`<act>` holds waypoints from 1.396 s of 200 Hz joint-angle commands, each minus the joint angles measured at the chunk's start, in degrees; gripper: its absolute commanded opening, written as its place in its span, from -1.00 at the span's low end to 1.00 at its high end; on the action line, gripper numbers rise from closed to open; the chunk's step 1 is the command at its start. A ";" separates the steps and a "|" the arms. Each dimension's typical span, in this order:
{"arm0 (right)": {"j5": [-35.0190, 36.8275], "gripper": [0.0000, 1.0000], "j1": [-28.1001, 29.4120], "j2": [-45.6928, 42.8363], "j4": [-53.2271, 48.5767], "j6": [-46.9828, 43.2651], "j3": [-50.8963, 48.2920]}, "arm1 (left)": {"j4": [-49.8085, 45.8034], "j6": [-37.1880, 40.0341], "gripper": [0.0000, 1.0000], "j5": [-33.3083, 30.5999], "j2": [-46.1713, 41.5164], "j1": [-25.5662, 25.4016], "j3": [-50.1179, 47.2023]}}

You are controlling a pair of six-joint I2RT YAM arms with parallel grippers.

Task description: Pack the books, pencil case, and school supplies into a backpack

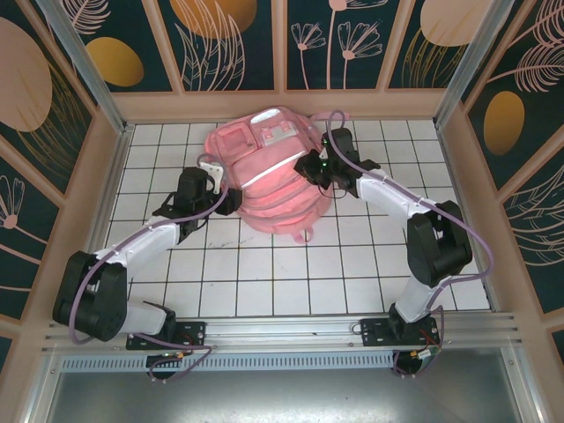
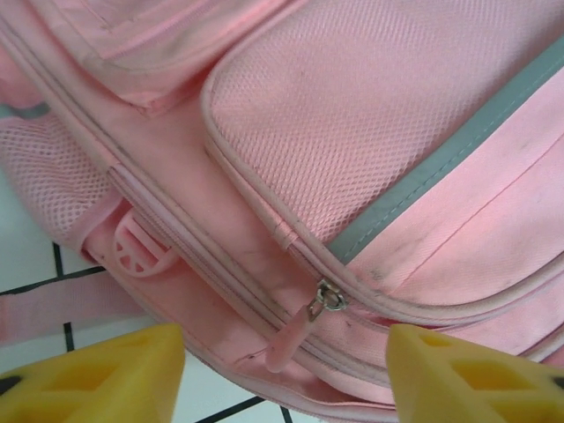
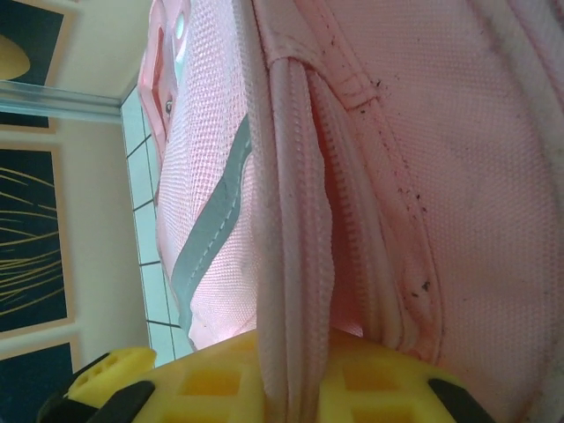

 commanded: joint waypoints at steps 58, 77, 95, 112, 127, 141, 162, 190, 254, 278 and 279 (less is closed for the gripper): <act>-0.02 -0.74 -2.53 3.27 0.14 -2.93 4.48 | 4.12 6.48 0.00 9.72 7.21 -0.06 0.60; -0.54 -0.74 -2.62 3.49 0.31 -2.90 4.40 | 4.31 6.92 -0.20 8.28 8.80 -0.12 1.59; -0.82 -0.74 -2.61 3.58 0.46 -2.80 4.32 | 4.81 7.25 -0.26 8.59 9.60 -0.06 2.04; -0.84 -0.74 -2.70 3.44 0.37 -2.74 4.22 | 4.20 7.79 -0.32 8.86 10.34 -0.05 2.73; -0.84 -0.74 -2.70 3.37 0.44 -2.73 4.15 | 3.84 8.15 -0.46 8.96 10.63 -0.05 3.14; -0.84 -0.74 -2.69 3.44 0.41 -2.64 4.02 | 3.76 8.14 -0.61 9.28 10.34 -0.05 3.26; -0.75 -0.74 -2.70 3.53 0.49 -2.39 4.02 | 3.45 7.71 -0.80 10.49 9.29 -0.05 2.88; -0.36 -0.74 -2.70 3.62 0.56 -2.09 3.97 | 1.25 5.82 -1.00 11.09 7.94 -0.47 2.67; 0.13 -0.74 -2.70 4.15 0.99 -1.07 4.03 | -2.14 4.17 -1.00 13.26 4.42 -4.86 0.93; 0.13 -0.74 -2.62 4.15 1.10 -0.87 3.93 | -3.15 4.97 -1.00 14.29 3.45 -7.96 0.80; 0.08 -0.74 -2.62 4.11 1.14 -0.88 3.91 | -3.22 5.02 -1.00 14.39 3.39 -8.01 0.83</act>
